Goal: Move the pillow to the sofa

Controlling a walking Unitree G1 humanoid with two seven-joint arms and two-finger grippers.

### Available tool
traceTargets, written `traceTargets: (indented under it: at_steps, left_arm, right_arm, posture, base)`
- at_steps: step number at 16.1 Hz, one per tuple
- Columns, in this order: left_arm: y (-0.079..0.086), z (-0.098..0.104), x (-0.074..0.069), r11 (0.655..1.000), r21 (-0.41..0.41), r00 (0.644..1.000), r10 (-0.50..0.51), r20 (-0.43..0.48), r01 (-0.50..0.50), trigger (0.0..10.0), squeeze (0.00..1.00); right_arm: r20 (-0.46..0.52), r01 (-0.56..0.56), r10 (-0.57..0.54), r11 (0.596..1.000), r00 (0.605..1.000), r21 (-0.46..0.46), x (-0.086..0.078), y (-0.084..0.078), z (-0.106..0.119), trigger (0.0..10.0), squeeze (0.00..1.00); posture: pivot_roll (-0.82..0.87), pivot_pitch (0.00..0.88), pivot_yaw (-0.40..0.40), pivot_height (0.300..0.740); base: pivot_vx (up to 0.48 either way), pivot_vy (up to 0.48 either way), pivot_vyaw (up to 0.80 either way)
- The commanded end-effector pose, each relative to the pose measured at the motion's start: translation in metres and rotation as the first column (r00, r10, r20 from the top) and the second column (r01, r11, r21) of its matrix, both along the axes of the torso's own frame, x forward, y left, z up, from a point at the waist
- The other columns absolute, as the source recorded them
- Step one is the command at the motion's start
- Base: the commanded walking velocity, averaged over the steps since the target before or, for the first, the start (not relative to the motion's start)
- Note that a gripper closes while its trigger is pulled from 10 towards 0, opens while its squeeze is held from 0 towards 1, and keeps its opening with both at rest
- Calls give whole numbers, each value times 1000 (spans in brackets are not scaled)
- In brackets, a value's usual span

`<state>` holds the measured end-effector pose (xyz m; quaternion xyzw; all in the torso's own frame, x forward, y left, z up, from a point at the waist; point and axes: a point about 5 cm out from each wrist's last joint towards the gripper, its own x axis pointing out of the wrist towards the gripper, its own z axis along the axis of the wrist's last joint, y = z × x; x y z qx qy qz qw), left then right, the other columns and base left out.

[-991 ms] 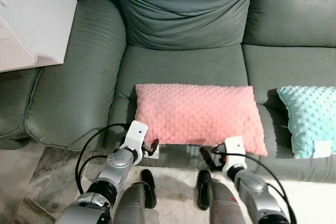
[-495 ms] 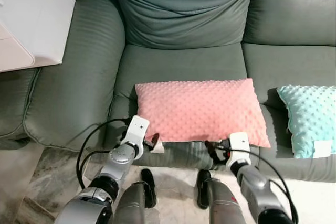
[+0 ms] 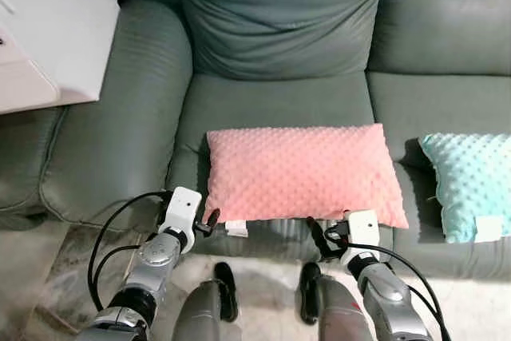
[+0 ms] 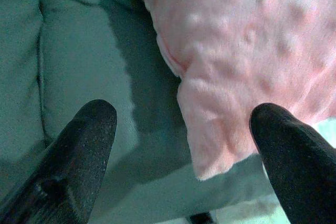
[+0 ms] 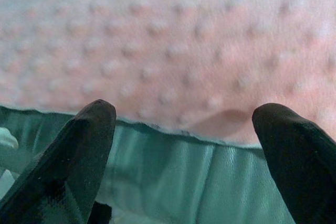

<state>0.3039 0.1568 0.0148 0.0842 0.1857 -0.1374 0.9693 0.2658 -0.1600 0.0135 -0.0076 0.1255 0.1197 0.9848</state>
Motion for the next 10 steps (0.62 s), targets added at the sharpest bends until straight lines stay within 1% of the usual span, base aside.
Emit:
traceTargets:
  at_steps: [1,2,3,4,5,6,7,8,9,10]
  left_arm:
    - [11,-9,-9,999,4,999,36,-36,-36,10000,0]
    - [13,-11,-10,999,6,998,45,-46,-45,10000,0]
    - [15,-13,-12,999,12,997,54,-48,-53,10000,0]
    - [20,-18,-18,997,36,996,63,-65,-61,10000,0]
    - [30,-27,-27,992,73,988,106,-109,-99,10000,0]
    - [40,-34,-35,985,103,979,155,-136,-141,10000,0]
    - [46,-38,-40,979,95,967,195,-163,-181,10000,0]
    - [51,-42,-45,973,102,958,221,-184,-205,10000,0]
    - [60,-51,-58,965,164,944,240,-226,-206,10000,0]
    - [67,-58,-69,955,200,927,269,-263,-220,10000,0]
  right_arm:
    - [-45,6,-6,1000,999,-11,-9,1,-11,10000,0]
    - [-75,8,-11,999,997,-37,-8,0,-17,10000,0]
    - [-103,12,-18,998,994,-63,-10,-3,-23,10000,0]
    - [-138,19,-32,995,990,-94,-13,-7,-30,10000,0]
    - [-193,27,-55,989,980,-146,-17,-14,-39,10000,0]
    - [-246,32,-74,985,967,-171,-21,-19,-46,10000,0]
    - [-277,31,-87,979,957,-201,-24,-23,-50,10000,0]
    - [-305,26,-96,974,947,-226,-28,-27,-54,10000,0]
    - [-351,26,-118,966,929,-256,-33,-33,-60,10000,0]
    - [-381,30,-136,962,915,-271,-37,-37,-63,10000,0]
  posture:
    - [-97,176,97,740]
    - [-99,148,94,740]
    - [-96,124,92,740]
    - [-92,93,86,740]
    - [-88,62,78,740]
    - [-88,33,70,740]
    - [-88,6,63,740]
    - [-86,0,60,740]
    - [-85,0,49,740]
    - [-88,0,46,740]
  base:
    - [0,0,0]
    - [0,0,0]
    - [0,0,0]
    - [0,0,0]
    - [0,0,0]
    - [0,0,0]
    - [0,0,0]
    - [0,0,0]
    - [0,0,0]
    - [0,0,0]
